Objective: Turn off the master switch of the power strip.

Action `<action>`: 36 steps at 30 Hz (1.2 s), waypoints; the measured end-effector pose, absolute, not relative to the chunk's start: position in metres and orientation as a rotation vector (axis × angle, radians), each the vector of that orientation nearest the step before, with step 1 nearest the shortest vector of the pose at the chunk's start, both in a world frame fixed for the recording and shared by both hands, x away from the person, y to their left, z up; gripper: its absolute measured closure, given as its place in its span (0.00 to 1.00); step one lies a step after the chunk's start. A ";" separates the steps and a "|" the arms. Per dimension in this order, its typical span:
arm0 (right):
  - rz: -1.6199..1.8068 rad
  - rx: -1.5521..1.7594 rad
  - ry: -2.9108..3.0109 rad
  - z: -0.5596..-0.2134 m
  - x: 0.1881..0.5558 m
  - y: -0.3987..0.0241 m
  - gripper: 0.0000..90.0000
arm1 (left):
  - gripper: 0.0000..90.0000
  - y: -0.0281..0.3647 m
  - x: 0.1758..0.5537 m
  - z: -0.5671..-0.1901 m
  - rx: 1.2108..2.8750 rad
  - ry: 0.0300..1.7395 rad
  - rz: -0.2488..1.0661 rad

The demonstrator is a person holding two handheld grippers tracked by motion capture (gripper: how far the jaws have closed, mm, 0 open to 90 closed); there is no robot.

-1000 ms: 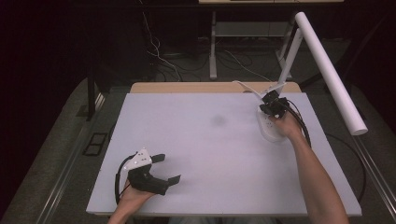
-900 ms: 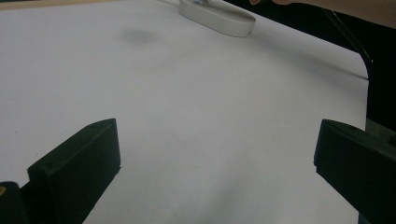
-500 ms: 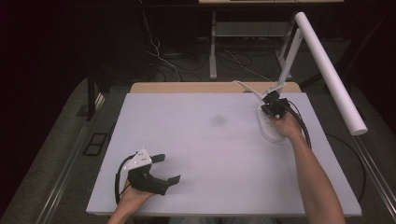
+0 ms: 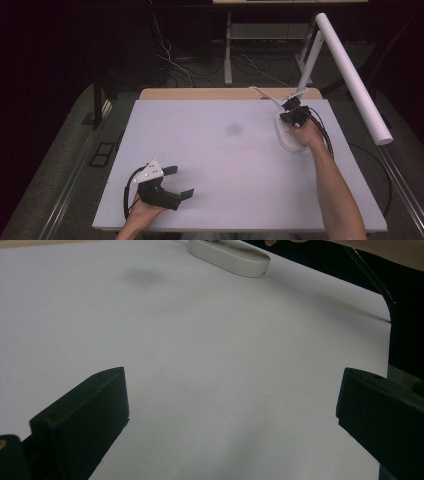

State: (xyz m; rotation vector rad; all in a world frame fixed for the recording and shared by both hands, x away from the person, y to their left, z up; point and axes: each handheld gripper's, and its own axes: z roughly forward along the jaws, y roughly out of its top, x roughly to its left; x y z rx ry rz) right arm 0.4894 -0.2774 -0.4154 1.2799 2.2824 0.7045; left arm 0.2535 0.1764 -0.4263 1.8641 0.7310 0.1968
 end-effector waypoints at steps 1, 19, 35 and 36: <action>0.708 1.282 2.286 -0.415 0.490 -0.278 1.00 | 0.00 0.176 0.253 -0.426 1.865 0.730 0.198; 0.680 1.277 2.287 -0.412 0.489 -0.275 0.99 | 0.00 0.177 0.254 -0.427 1.869 0.732 0.189; 0.653 1.221 2.279 -0.398 0.478 -0.271 0.99 | 0.00 0.178 0.255 -0.427 1.866 0.734 0.182; 0.653 1.221 2.279 -0.398 0.478 -0.271 0.99 | 0.00 0.178 0.255 -0.427 1.866 0.734 0.182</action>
